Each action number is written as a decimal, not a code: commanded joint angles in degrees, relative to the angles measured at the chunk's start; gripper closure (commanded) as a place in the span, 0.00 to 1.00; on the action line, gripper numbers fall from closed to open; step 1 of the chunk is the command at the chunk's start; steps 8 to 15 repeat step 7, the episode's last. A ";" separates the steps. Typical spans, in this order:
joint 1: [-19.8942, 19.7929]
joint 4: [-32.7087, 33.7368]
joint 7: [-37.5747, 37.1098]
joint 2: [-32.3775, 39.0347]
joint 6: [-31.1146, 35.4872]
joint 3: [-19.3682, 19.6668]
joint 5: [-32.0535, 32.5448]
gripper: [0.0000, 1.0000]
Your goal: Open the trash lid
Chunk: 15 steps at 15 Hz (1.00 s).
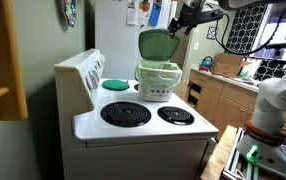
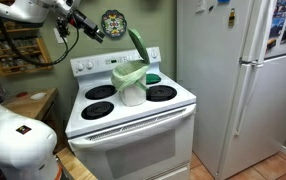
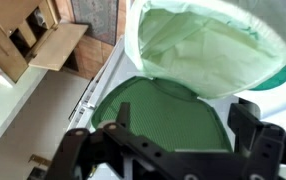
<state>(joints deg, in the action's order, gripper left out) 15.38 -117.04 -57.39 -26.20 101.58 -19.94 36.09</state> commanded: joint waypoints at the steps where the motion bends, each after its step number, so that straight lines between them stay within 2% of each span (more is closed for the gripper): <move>1: -0.13 -2.74 -0.05 -3.71 0.82 -0.23 -7.98 0.00; 2: -2.06 -0.09 0.62 -1.20 0.18 -1.63 -5.07 0.00; 5: -2.17 -0.59 0.69 -2.27 0.21 -1.84 -7.20 0.00; 15: -2.17 -0.74 0.70 -2.37 0.23 -1.84 -7.29 0.00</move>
